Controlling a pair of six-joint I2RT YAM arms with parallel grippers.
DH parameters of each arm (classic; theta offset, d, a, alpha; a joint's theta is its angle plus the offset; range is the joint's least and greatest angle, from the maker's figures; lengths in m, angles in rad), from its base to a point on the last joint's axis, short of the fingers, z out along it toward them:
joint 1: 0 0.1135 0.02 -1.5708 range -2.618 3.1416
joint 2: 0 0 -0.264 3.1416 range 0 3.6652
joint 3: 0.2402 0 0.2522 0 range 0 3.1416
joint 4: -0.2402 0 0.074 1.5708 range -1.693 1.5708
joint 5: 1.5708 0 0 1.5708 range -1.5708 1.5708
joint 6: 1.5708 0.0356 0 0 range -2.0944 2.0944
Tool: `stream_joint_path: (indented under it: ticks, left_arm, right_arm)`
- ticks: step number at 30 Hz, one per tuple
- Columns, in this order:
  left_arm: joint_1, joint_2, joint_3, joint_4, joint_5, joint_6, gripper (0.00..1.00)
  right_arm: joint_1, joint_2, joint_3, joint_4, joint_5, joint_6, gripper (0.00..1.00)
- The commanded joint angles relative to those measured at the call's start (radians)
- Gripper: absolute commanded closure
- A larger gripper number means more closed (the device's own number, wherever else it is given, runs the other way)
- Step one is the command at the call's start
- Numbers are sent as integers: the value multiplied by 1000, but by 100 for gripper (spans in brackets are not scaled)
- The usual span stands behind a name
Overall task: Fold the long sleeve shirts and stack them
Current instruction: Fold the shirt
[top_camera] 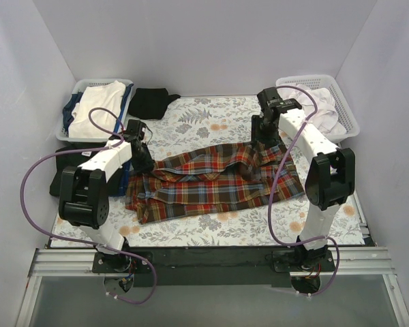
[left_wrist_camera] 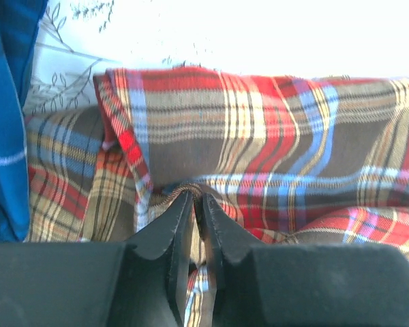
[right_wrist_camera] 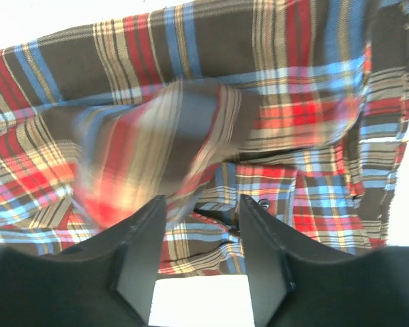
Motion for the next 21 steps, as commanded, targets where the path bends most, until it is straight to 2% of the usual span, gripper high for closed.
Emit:
stream_joint_path:
  ticks: [1,3,6,8,12,16,21]
  left_arm:
    - [0,21,49,-5,-45,-1,87]
    - [0,31,56,-3,-46,3,86]
    - [0,48,68,-6,-42,3,85]
    - [1,53,74,-6,-34,2,85]
    - [1,61,76,-2,-20,-3,85]
    - [0,67,77,-2,-16,-3,85]
    - [1,64,72,0,-8,-7,85]
  right_arm:
    - [1,-63,37,30,34,-85,42]
    - [0,-94,8,85,0,-137,41]
    - [3,-134,-45,99,-139,-201,41]
    - [12,-175,-127,107,-199,-227,40]
    - [58,-229,-252,136,-192,-266,39]
    - [145,-234,-315,150,-99,-297,39]
    - [164,-234,-384,231,18,-286,36]
